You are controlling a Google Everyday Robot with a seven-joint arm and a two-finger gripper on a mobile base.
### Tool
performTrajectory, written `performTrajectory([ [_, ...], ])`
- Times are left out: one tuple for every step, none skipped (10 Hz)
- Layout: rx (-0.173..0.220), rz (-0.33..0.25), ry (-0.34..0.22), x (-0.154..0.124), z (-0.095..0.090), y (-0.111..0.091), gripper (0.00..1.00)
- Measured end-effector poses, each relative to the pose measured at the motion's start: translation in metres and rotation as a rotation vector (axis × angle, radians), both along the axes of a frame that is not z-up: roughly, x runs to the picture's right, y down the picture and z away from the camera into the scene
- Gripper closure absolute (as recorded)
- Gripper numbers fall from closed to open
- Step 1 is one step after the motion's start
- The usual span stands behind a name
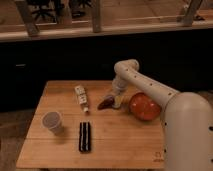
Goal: Place the pepper on the white sponge
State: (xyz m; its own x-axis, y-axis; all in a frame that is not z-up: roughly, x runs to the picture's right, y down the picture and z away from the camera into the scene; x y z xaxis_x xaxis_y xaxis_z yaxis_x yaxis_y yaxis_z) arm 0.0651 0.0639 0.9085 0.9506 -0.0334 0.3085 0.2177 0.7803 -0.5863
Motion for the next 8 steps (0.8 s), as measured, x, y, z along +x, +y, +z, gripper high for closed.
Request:
performTrajectory([
  [-0.003,-0.002,-0.003,0.002,-0.001,0.0,0.2],
  [-0.002,0.0,-0.006,0.003,-0.002,-0.002,0.2],
  [-0.001,0.001,-0.009,0.003,-0.002,-0.003,0.2],
  [0.002,0.003,-0.015,0.003,-0.003,-0.005,0.2],
  [0.006,0.005,-0.018,0.005,-0.003,-0.008,0.2],
  [0.009,0.006,-0.023,0.006,-0.004,-0.011,0.2],
  [0.009,0.005,-0.025,0.007,-0.005,-0.012,0.2],
  [0.01,0.006,-0.027,0.008,-0.005,-0.013,0.2],
])
